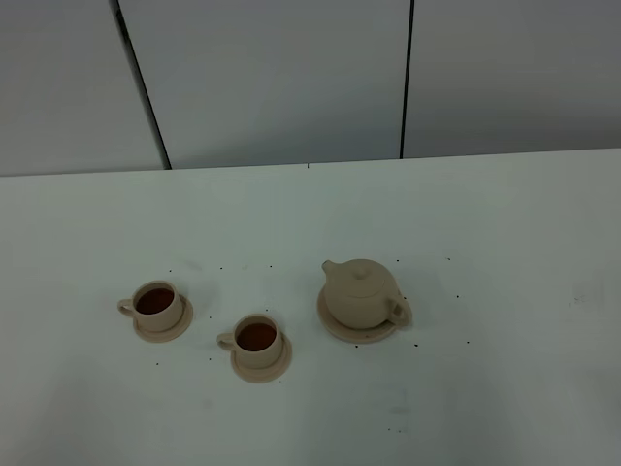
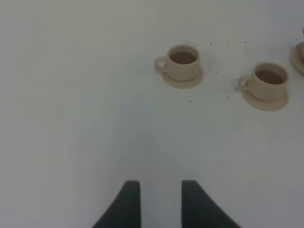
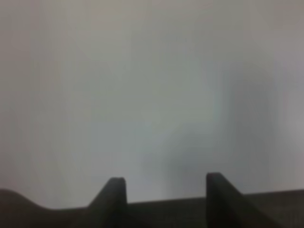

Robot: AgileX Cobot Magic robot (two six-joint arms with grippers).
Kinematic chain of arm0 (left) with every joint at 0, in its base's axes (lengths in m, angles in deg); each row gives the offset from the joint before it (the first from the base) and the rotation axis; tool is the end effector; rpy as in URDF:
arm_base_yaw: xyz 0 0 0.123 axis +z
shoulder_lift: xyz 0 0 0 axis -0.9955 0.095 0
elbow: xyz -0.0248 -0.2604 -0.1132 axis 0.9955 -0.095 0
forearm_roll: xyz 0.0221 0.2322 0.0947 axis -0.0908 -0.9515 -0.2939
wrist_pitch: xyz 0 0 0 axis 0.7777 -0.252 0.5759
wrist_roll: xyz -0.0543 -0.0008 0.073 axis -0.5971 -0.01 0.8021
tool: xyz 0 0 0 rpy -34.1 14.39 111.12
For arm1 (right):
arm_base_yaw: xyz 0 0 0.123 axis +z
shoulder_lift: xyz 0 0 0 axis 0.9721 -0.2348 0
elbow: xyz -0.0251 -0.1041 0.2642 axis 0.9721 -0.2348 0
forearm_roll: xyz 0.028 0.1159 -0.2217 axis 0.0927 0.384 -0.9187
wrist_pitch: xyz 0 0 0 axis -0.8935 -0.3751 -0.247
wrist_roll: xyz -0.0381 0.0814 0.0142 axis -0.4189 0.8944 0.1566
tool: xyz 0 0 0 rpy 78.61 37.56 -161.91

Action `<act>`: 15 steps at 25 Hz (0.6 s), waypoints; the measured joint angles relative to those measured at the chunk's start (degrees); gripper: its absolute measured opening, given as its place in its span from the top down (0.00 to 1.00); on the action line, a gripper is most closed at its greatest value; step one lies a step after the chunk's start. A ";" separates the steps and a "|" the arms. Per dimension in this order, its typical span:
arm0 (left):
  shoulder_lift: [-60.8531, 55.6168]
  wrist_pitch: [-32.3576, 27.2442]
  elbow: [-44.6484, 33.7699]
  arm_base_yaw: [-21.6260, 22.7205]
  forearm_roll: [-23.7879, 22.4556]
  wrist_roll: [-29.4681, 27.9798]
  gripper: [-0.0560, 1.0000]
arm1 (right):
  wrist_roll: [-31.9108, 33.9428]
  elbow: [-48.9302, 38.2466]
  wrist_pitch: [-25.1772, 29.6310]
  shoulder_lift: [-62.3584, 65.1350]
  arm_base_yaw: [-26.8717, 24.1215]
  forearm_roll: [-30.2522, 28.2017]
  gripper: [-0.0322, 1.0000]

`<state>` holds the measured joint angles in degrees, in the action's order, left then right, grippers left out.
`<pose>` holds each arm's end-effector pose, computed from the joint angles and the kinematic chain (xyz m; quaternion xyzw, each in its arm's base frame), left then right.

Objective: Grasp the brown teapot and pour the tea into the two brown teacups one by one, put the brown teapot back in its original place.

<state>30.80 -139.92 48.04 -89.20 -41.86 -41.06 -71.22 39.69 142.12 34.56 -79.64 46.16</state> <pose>-0.0055 0.0071 0.2802 0.0246 0.8446 0.0151 0.5346 0.0617 0.0069 0.2616 -0.0016 0.9487 0.0420 0.3133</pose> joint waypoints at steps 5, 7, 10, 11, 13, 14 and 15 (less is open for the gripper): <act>0.00 0.00 0.00 0.00 0.00 0.00 0.68 | 0.05 0.00 0.00 6.48 0.00 -0.05 0.60; 0.00 0.00 0.00 0.00 0.00 0.00 0.68 | 0.05 0.00 0.05 9.30 0.00 -0.05 0.60; 0.00 0.00 0.00 0.00 0.00 0.00 0.68 | 0.05 0.00 0.05 12.81 0.00 0.01 0.60; 0.00 0.00 0.00 0.00 0.00 0.00 0.68 | 0.00 0.00 0.05 14.03 0.00 0.06 0.60; 0.00 0.00 0.00 0.00 0.00 0.00 0.68 | -0.65 0.00 0.06 15.68 0.00 0.66 0.60; 0.00 0.00 0.00 0.00 0.00 0.00 0.68 | -1.23 0.00 0.06 16.39 0.00 1.29 0.60; 0.00 0.00 0.00 0.00 0.00 0.00 0.68 | -1.85 0.00 0.15 16.87 0.00 1.78 0.60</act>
<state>30.80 -139.92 48.04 -89.20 -41.86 -41.06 -73.07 39.69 142.27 51.43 -79.64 47.93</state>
